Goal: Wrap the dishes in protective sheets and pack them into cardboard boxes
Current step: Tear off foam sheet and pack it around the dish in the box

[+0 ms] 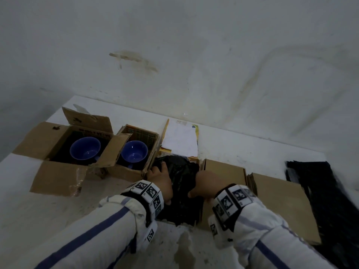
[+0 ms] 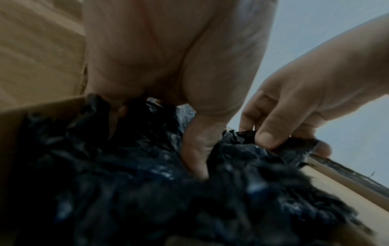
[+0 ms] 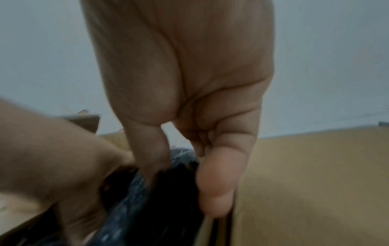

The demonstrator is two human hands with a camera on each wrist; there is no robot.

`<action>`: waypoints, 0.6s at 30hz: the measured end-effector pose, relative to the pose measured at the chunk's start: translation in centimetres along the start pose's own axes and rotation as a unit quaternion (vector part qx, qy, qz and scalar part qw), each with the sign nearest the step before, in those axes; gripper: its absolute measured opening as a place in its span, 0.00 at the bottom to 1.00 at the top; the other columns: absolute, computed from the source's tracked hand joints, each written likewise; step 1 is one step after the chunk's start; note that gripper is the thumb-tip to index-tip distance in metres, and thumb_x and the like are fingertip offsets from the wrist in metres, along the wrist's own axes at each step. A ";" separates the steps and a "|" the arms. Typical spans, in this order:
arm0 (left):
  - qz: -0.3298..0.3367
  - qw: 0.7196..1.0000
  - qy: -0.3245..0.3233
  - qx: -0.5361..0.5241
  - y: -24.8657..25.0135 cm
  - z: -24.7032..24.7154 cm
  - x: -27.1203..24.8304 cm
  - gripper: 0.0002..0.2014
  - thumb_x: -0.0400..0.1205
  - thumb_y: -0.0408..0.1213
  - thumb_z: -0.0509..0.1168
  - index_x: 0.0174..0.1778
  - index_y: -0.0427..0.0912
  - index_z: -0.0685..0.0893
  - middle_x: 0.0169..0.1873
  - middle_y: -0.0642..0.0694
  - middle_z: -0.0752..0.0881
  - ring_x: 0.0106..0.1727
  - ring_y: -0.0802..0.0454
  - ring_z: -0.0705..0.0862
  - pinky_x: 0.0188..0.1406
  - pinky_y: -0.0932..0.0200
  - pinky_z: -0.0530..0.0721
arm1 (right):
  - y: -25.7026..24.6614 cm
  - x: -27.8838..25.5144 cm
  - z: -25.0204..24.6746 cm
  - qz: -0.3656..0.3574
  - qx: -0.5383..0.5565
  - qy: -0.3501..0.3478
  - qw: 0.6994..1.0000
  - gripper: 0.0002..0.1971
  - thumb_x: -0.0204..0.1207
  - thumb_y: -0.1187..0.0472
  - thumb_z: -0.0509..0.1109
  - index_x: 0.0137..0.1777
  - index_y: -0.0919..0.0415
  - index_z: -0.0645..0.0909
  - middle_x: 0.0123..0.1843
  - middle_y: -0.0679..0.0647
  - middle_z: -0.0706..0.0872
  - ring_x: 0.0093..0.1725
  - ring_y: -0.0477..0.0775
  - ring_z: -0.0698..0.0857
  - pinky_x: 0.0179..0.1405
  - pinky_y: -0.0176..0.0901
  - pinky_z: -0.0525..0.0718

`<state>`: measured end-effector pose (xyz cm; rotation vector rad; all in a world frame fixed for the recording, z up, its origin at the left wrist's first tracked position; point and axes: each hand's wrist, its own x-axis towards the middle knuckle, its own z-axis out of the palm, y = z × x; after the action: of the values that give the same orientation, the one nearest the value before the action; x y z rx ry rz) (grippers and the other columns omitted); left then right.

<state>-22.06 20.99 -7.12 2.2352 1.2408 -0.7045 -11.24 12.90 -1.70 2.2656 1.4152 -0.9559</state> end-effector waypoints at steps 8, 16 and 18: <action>0.023 0.999 -0.009 -0.024 -0.5 0.6 -0.2 0.62 0.71 0.40 0.77 0.81 0.47 0.29 0.82 0.35 0.44 0.82 0.31 0.48 0.78 0.35 0.60 | -1.7 0.8 3.8 0.007 -0.010 0.059 0.998 0.13 0.84 0.67 0.55 0.63 0.70 0.76 0.49 0.61 0.83 0.58 0.62 0.83 0.51 0.46 0.79; 0.119 0.990 0.054 -0.059 -2.2 1.9 -0.9 0.54 0.73 0.38 0.75 0.83 0.49 0.40 0.82 0.40 0.39 0.79 0.29 0.57 0.75 0.40 0.69 | -0.8 0.5 3.8 -0.020 -0.161 0.095 0.982 0.18 0.81 0.59 0.61 0.70 0.63 0.73 0.68 0.63 0.71 0.66 0.65 0.73 0.65 0.54 0.74; 0.152 0.984 0.065 -0.064 -2.8 2.0 -0.8 0.48 0.73 0.39 0.74 0.81 0.45 0.49 0.81 0.38 0.45 0.77 0.30 0.62 0.75 0.41 0.70 | -0.4 0.0 3.8 -0.039 -0.213 0.085 0.973 0.20 0.80 0.56 0.63 0.70 0.62 0.74 0.69 0.62 0.70 0.69 0.64 0.69 0.71 0.56 0.67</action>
<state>-25.23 20.50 -8.56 2.3220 0.9410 -0.3560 -12.98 10.97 -4.44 2.0166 1.6083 -0.4259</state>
